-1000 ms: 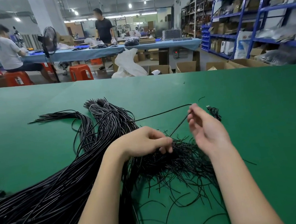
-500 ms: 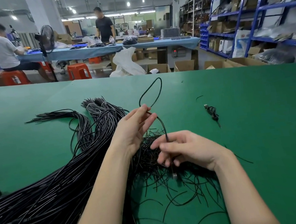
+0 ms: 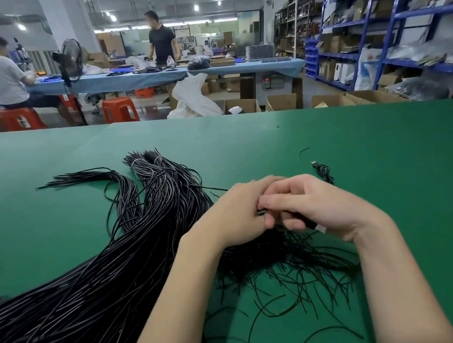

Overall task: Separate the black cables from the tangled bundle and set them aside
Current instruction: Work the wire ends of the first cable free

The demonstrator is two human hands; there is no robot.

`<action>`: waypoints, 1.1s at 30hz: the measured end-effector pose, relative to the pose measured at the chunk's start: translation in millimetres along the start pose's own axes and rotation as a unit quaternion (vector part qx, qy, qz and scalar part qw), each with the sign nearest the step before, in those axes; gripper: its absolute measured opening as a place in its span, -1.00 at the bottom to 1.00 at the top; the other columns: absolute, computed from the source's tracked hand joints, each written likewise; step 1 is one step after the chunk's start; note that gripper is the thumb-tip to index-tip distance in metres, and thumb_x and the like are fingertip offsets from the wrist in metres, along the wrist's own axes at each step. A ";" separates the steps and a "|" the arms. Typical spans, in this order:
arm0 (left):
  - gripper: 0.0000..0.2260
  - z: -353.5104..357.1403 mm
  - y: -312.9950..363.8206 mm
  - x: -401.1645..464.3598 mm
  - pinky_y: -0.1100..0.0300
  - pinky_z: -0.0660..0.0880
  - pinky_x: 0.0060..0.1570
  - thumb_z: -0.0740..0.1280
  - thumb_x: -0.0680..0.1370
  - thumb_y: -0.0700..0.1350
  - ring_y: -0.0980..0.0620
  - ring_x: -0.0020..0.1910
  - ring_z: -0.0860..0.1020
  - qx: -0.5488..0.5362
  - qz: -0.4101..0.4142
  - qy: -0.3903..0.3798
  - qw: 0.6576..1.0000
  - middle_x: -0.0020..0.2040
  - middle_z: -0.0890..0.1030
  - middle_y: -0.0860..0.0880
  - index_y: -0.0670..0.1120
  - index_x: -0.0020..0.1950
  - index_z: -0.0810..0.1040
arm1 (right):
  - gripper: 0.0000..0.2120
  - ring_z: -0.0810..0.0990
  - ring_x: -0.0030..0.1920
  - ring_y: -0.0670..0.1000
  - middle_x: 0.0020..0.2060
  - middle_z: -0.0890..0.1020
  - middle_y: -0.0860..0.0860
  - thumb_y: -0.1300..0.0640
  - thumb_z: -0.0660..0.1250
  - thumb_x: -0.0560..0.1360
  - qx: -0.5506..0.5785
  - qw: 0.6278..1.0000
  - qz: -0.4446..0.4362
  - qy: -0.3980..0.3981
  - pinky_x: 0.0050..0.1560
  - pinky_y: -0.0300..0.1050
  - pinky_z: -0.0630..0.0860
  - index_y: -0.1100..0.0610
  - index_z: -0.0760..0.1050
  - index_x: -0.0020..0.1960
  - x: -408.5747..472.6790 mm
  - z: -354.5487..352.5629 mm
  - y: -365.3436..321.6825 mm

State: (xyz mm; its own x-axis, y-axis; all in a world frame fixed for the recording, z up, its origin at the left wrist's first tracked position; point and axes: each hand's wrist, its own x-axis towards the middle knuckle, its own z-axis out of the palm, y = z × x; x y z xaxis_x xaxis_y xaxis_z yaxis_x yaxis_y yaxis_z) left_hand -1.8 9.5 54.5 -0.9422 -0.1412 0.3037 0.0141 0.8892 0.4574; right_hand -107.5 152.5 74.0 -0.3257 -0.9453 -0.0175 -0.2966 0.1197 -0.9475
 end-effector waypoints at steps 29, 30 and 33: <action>-0.39 -14.1 -8.4 3.0 0.07 0.24 0.53 -0.20 0.72 0.14 0.07 0.45 0.44 -0.639 -0.081 0.173 0.745 0.40 0.55 -0.10 -0.18 0.44 0.44 | -0.76 0.47 -0.32 -0.02 -0.43 0.54 -0.05 -0.11 0.35 0.58 -0.059 0.994 -0.088 0.036 -0.20 -0.10 0.44 -0.03 0.73 -0.11 23.7 35.6 24.1; -0.39 -14.2 -7.8 2.4 0.07 0.24 0.53 -0.21 0.72 0.15 0.06 0.46 0.44 -0.640 -0.065 0.154 0.750 0.41 0.54 -0.10 -0.17 0.43 0.45 | -0.73 0.48 -0.32 -0.05 -0.43 0.56 -0.06 -0.15 0.35 0.59 -0.080 0.993 -0.077 0.048 -0.16 -0.09 0.44 -0.04 0.72 -0.13 23.2 34.6 25.2; -0.36 -17.9 -6.6 -0.2 0.09 0.25 0.53 -0.23 0.71 0.17 0.00 0.50 0.38 -0.650 -0.002 0.105 0.752 0.45 0.49 -0.12 -0.18 0.45 0.43 | -0.66 0.50 -0.31 -0.10 -0.40 0.58 -0.10 -0.22 0.31 0.60 -0.116 0.991 -0.036 0.048 -0.07 -0.10 0.44 -0.07 0.71 -0.17 16.2 27.0 31.0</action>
State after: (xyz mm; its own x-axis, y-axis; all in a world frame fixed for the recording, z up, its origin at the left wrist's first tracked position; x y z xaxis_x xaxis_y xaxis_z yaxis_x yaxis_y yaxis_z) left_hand 4.3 -4.1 66.3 -0.8715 -0.3304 0.3623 0.4552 -0.2706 0.8483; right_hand -97.6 132.8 35.7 -0.3764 -0.9223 0.0874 -0.5164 0.1305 -0.8463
